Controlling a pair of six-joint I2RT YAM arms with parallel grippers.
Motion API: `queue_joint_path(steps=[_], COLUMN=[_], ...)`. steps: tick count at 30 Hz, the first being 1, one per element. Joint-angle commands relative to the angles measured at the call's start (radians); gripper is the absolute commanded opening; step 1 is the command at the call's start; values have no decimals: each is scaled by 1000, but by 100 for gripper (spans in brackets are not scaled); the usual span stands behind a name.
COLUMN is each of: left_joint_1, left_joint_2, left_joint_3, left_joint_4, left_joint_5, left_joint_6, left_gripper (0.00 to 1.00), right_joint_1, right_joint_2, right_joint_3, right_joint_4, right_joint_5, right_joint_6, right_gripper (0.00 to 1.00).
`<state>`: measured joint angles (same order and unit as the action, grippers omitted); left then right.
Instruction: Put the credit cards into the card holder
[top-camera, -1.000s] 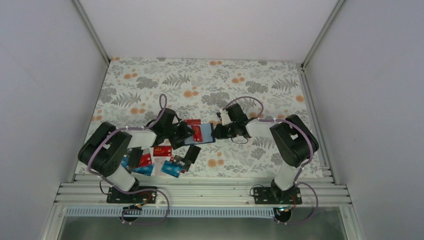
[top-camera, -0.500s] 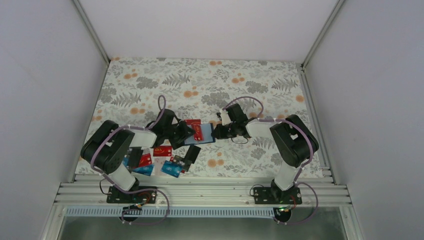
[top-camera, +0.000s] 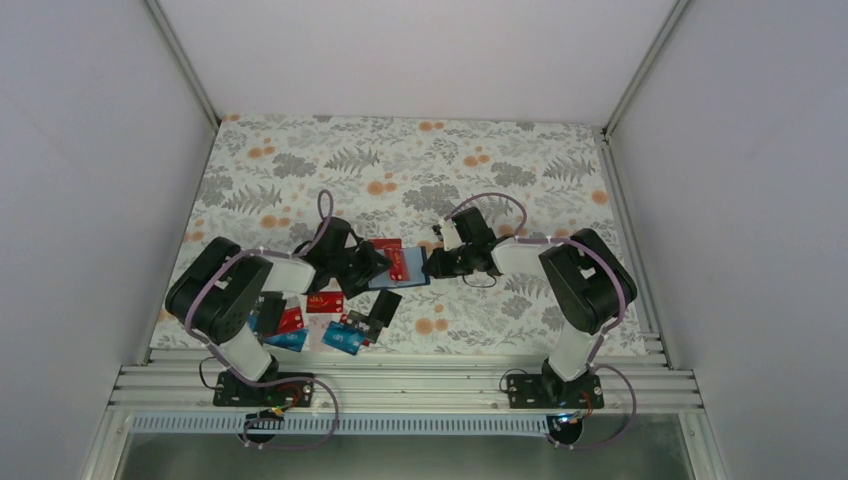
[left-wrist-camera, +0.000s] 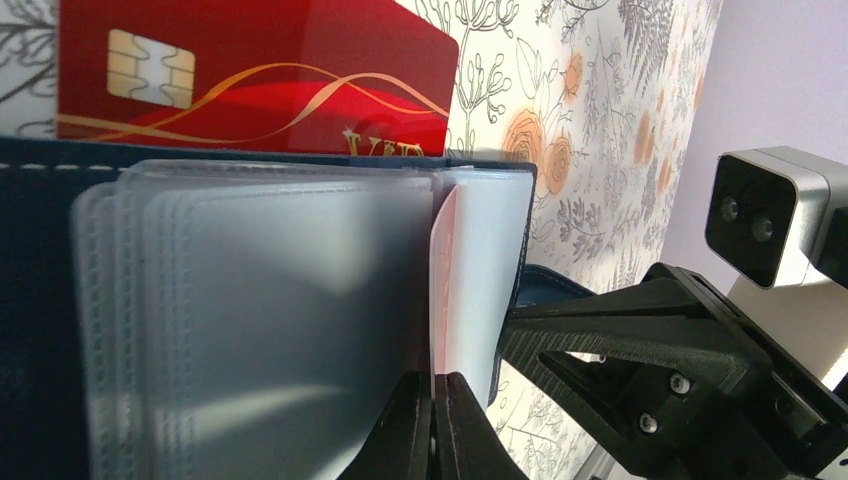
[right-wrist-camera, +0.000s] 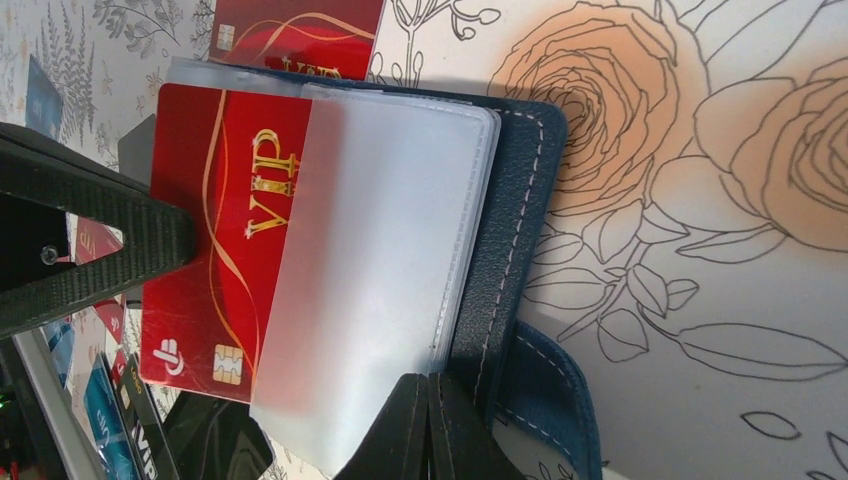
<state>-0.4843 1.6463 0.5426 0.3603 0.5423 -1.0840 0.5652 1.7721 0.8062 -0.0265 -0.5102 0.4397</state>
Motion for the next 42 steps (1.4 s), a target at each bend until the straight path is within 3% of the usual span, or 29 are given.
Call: queue_joint_path(steps=[1, 6, 12, 19, 25, 31, 42], left_joint_1=[3, 1, -2, -8, -12, -30, -60], left_joint_2=[36, 47, 76, 86, 95, 118, 123], left_joint_3=[21, 30, 54, 75, 89, 120, 154], left_joint_4=[-13, 0, -22, -60, -86, -118, -191], left_joint_5=[11, 19, 14, -9, -17, -28, -37], left_joint_6=[54, 84, 120, 152, 175, 189, 194], left_gripper=[2, 2, 2, 2, 2, 2, 2], right_joint_1=[7, 7, 1, -8, -13, -12, -9], right_joint_2=[52, 27, 0, -51, -79, -43, 14], right_joint_3=[-25, -11, 42, 112, 99, 61, 51], right_joint_4=[-63, -92, -145, -239, -289, -251, -216], right_joint_5=[22, 25, -26, 17, 159, 159, 135], right_joint_6=[-21, -33, -50, -68, -80, -73, -73], right_gripper=[4, 5, 20, 24, 16, 5, 4])
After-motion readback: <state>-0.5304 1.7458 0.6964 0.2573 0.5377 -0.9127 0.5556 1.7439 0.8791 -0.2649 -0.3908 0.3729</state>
